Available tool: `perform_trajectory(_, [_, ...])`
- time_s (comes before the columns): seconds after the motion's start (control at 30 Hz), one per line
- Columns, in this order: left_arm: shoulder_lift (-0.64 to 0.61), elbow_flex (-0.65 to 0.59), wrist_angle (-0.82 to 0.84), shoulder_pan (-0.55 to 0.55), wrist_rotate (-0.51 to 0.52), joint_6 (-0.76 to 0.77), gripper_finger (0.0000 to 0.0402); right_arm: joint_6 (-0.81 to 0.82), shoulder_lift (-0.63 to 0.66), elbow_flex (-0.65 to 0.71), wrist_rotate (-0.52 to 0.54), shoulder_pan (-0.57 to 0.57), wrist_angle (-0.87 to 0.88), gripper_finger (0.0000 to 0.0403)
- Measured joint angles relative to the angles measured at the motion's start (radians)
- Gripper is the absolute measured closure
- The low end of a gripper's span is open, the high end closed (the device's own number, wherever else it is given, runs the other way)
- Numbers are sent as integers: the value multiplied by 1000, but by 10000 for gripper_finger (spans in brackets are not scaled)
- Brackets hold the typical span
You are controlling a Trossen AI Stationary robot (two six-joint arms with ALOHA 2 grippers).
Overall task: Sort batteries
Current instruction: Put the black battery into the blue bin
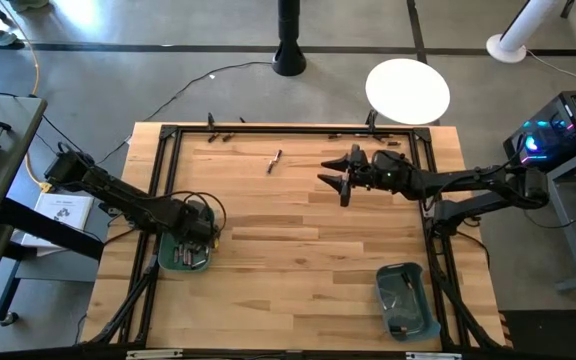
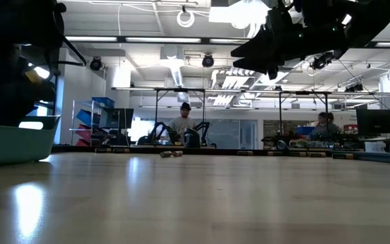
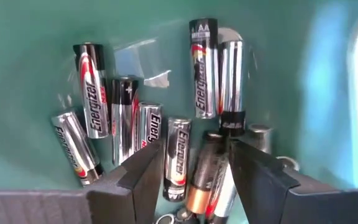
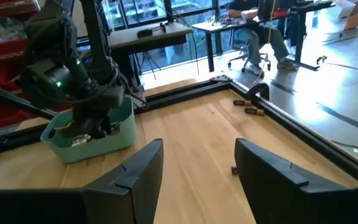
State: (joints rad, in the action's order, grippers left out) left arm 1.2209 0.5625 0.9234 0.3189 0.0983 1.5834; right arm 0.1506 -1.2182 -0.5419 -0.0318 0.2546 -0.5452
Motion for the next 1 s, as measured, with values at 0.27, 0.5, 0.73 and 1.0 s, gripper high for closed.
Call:
perform_trajectory(0.27, [0,-2,3,-6,1,-4,241,22,0,0,-41,-14,25,210])
perform_trajectory(0.5, [0,-14,4,-6,-27,-7,255,-11,0,0,-45,-52,29,210])
perform_trajectory(0.73, [0,-14,10,-6,-43,-16,257,-15,0,0,-27,-61,22,210])
perform_trajectory(1.0, [-3,-14,11,-4,-63,-15,227,-8,0,0,-25,-61,25,210])
